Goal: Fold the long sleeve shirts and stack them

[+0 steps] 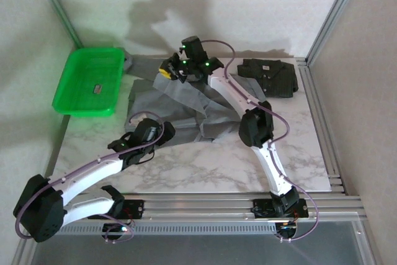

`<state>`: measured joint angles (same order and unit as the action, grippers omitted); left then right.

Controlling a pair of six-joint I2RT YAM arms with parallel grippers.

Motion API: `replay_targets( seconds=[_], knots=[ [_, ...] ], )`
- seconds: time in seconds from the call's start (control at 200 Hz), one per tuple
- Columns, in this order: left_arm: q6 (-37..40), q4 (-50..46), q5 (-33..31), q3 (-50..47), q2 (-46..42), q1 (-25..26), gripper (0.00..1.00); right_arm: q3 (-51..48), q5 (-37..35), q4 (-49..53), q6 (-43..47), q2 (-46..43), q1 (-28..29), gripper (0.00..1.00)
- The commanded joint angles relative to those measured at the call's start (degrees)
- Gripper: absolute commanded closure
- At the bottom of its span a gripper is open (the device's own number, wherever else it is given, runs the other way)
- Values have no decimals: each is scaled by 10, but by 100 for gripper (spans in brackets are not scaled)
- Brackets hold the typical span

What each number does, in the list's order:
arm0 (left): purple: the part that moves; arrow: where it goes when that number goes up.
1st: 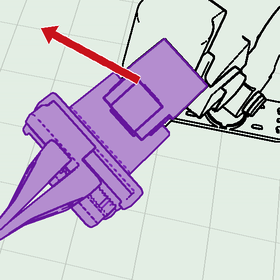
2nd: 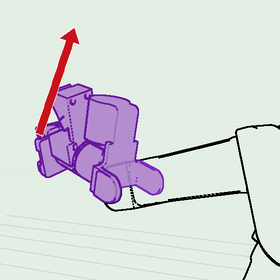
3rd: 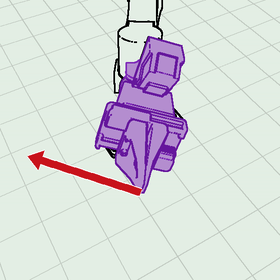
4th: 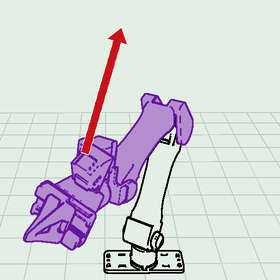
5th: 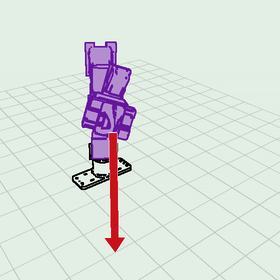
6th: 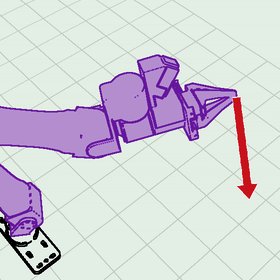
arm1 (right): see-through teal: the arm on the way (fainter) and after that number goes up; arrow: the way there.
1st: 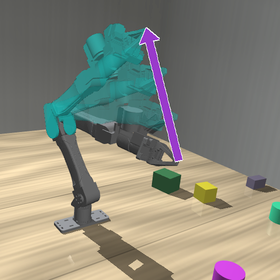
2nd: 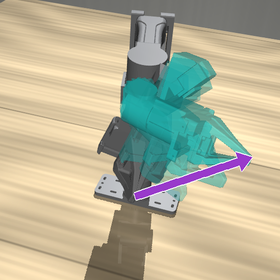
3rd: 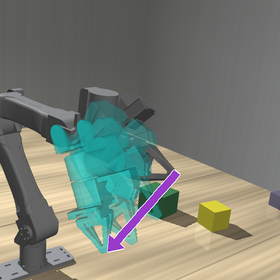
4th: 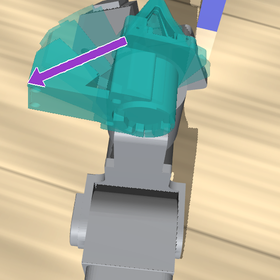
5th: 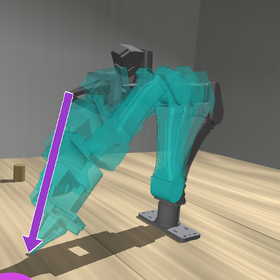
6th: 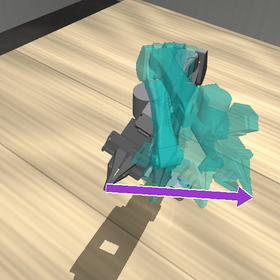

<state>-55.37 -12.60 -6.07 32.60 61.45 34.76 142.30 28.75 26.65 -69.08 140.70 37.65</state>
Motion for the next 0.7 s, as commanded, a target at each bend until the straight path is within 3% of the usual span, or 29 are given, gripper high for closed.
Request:
replay_targets(
  seconds=[0.0,0.04,0.12,0.215,0.295,0.42,0.505,0.596,0.696],
  knots=[
    [-21,-47,-25,-16,-29,-5,0,109,-14,-6,-54,87,-3,45],
    [-31,-57,-30,-20,-38,-7,0,128,12,-29,-82,118,-5,31],
    [-52,-80,-41,-24,-54,-11,0,139,72,-42,-93,144,-10,20],
    [-82,-120,-49,-19,-56,-19,0,156,36,132,75,92,-18,14],
    [-104,-151,-37,-21,-50,-38,0,95,-4,243,189,-4,-33,13],
    [-92,-155,20,-27,-29,-90,0,-150,-138,353,306,-214,-79,9],
    [-75,-185,-1,-7,0,-104,0,-374,-219,354,331,-366,-146,10],
    [-65,-167,4,-6,25,-112,0,-579,-213,314,360,-478,-244,15],
    [-69,-126,18,-21,61,-119,0,-709,-191,266,399,-514,-319,23]
  ],
)
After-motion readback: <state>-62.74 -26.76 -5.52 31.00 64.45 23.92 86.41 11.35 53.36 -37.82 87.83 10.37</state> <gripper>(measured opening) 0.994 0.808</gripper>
